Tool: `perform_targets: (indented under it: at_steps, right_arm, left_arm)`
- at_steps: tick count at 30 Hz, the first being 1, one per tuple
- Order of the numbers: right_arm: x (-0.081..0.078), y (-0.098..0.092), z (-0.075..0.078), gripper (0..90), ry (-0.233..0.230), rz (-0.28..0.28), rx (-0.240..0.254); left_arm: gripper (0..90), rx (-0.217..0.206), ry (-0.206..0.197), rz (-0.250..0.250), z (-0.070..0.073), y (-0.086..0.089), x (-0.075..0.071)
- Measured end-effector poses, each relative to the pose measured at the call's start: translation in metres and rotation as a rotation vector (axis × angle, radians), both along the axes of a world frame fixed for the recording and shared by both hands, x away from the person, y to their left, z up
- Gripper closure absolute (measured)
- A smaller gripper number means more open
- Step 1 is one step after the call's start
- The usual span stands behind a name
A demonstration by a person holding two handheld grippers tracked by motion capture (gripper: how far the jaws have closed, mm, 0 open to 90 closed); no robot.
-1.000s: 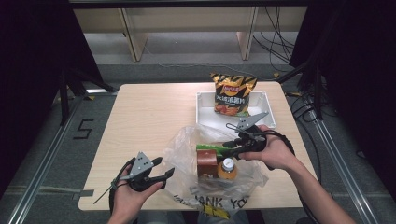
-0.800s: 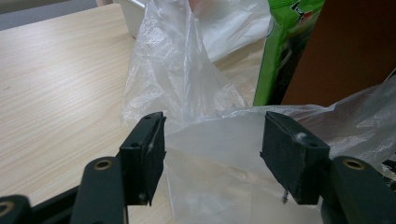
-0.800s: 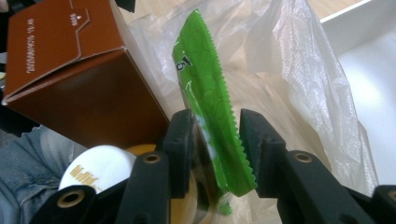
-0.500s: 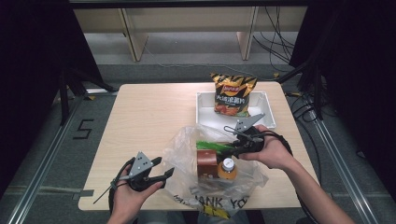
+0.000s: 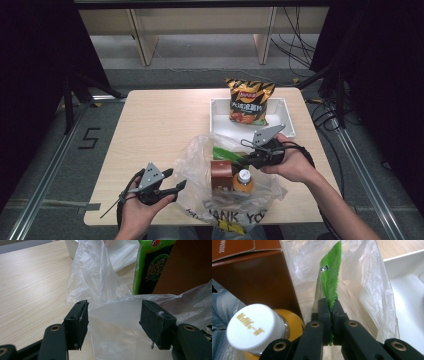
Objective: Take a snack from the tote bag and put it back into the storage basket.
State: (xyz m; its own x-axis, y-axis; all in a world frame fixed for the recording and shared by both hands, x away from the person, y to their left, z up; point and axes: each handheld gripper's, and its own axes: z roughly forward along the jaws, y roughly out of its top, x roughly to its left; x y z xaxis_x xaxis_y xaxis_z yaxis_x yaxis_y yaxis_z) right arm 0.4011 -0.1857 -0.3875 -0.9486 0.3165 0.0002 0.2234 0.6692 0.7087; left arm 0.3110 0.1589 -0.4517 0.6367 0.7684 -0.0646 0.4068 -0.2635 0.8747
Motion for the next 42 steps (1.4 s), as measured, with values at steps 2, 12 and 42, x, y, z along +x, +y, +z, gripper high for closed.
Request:
perform_targets:
  at_steps: [2, 12, 42]
  right_arm:
    - [0.0, 0.0, 0.001, 89.7, -0.011, 0.005, 0.003]
    - [-0.004, -0.001, 0.011, 90.0, -0.027, -0.004, 0.03]
    - [-0.003, -0.013, 0.031, 90.0, -0.111, -0.029, 0.116]
  left_arm:
    - [39.1, -0.004, 0.001, -0.001, 0.0, -0.001, 0.0]
    - [39.1, -0.008, -0.007, -0.009, -0.001, -0.002, 0.001]
    - [39.2, -0.013, -0.007, -0.001, -0.003, -0.004, 0.002]
